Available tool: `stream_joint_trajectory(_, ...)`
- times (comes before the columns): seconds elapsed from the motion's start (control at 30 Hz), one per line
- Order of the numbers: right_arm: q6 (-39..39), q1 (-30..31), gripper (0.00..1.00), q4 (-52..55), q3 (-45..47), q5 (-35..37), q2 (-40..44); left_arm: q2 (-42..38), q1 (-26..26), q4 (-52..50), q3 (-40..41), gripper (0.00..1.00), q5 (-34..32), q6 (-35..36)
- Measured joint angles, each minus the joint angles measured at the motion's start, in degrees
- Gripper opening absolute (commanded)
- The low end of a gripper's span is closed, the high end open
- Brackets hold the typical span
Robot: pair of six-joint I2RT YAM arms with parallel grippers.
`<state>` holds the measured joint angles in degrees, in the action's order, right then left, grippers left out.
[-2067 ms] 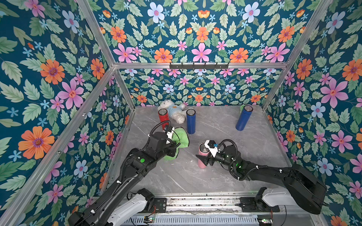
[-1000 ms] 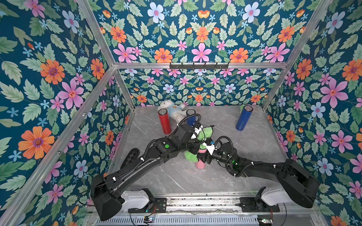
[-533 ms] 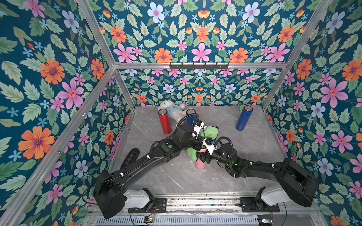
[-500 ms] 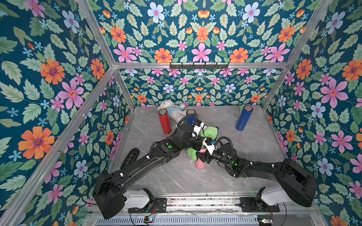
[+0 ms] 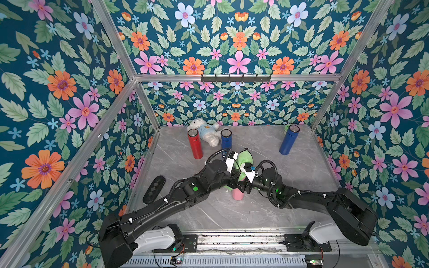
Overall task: Wipe the surface of the thermos
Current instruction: Wipe the dirt from the surface of the thermos.
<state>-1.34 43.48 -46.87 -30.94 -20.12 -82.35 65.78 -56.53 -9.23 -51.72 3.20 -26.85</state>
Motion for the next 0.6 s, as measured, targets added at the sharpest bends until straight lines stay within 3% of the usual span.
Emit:
stream_joint_trajectory(0.37,-0.8,-0.9,0.0,1.7,-0.4,1.2,0.6,-3.9,-0.6,0.2,3.6,0.0,1.7,-3.1)
stream_joint_trajectory(0.6,-1.2,-1.5,0.0,0.6,-1.7,4.9,0.9,-1.7,-0.8,-13.0,3.8,0.0,3.5,-3.4)
